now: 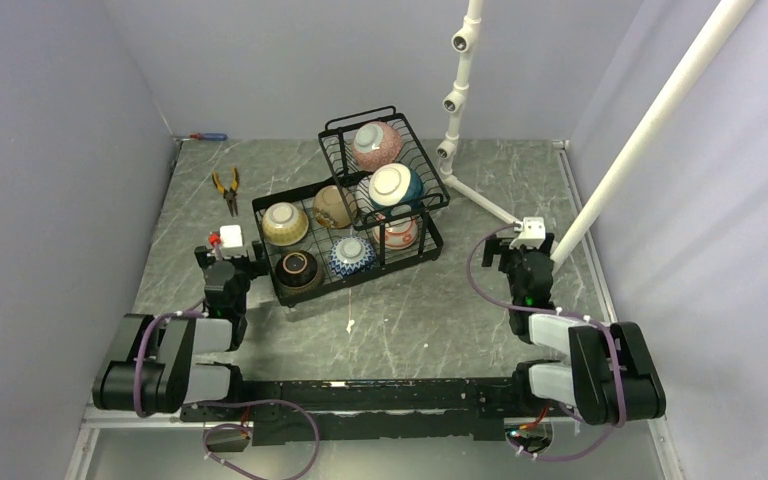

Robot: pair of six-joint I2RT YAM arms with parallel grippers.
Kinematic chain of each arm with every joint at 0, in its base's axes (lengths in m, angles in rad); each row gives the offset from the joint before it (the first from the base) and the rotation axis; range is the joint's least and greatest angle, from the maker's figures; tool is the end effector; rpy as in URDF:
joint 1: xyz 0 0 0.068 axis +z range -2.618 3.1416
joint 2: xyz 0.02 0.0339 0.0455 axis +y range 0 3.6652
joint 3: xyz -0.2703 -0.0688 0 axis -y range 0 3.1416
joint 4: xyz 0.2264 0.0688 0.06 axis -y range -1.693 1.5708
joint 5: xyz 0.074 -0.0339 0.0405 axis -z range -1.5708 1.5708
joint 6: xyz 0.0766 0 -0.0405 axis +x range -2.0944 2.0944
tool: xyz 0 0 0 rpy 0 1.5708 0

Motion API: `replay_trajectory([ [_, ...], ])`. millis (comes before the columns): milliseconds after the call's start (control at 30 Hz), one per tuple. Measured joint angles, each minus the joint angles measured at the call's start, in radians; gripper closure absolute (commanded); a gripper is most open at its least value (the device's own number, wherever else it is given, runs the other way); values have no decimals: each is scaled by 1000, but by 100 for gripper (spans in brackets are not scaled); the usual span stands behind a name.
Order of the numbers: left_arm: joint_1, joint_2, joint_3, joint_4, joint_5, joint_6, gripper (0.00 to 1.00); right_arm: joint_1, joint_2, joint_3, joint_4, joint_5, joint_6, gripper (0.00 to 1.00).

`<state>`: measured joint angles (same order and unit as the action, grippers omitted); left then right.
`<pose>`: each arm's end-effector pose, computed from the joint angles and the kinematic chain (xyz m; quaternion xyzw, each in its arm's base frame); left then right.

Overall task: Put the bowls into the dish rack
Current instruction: Reset both arms

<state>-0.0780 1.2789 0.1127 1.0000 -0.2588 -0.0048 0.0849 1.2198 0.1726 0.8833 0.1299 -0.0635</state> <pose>0.2333 0.0014 0.1634 -0.0556 0.7595 0.0719 0.6441 0.2401 0.0105 0.1768 -0.0145 0.7620 -0.0426 0.6460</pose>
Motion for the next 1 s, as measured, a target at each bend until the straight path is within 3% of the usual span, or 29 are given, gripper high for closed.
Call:
replay_trajectory([
  [267, 39, 112, 24, 85, 63, 21, 5, -26, 126, -26, 217, -32, 3, 1],
  [500, 69, 399, 24, 330, 88, 31, 5, -30, 209, -40, 305, -40, 3, 0],
  [1000, 87, 356, 139, 162, 104, 68, 5, -42, 245, 13, 296, -44, 5, 0],
])
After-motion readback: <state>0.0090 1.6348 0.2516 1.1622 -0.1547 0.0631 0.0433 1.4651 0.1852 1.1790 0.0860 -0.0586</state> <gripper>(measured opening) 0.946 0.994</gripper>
